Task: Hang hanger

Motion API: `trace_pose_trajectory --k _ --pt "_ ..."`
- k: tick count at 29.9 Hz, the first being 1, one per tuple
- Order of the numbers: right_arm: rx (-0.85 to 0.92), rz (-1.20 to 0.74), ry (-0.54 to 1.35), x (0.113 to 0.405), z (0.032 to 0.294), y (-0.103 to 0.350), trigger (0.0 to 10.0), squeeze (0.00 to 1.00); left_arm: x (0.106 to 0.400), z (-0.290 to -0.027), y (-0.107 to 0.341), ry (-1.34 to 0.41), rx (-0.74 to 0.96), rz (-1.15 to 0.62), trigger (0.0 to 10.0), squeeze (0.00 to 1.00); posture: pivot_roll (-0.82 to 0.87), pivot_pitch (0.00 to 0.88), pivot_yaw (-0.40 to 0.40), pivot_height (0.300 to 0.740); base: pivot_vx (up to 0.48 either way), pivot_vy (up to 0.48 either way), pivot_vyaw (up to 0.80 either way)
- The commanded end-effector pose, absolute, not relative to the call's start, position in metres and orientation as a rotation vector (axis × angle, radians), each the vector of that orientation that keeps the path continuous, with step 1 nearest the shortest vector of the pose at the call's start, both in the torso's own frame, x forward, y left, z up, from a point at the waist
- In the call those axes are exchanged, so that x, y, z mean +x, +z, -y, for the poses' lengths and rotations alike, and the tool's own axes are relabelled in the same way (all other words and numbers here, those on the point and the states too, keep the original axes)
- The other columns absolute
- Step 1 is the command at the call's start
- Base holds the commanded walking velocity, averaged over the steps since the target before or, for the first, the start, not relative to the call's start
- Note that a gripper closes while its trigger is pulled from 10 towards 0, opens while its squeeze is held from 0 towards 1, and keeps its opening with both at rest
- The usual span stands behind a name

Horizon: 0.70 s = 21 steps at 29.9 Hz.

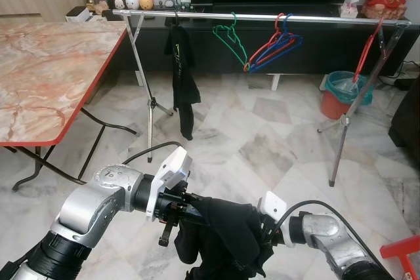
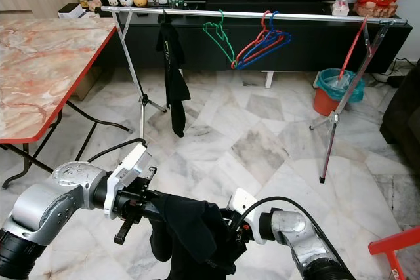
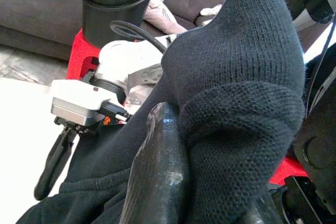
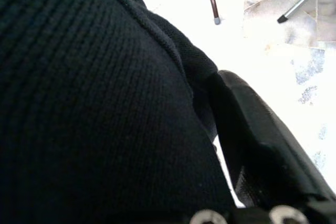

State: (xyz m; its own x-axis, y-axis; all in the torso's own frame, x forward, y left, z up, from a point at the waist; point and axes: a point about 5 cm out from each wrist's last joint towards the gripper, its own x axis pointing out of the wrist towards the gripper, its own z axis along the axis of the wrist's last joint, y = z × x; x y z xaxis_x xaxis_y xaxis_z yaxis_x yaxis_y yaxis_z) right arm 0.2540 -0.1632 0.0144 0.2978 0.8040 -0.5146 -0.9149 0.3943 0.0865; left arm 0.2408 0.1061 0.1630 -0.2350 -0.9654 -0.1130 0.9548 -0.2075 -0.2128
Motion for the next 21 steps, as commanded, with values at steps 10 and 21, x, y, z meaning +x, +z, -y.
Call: trace_pose_trajectory --k 10,21 --pt "-0.277 -0.529 1.167 0.2579 0.1643 0.0171 0.0 0.00 0.2431 -0.1047 0.1677 -1.792 -0.030 -0.250 10.0 0.00 -0.06 0.000 0.050 0.740 0.000 0.000 0.00" --pt "-0.318 -0.532 1.147 0.2620 0.1665 0.0185 0.0 0.00 0.2441 -0.1074 0.1660 -1.769 -0.027 -0.257 10.0 0.00 -0.06 0.000 0.050 0.740 0.000 0.000 0.00"
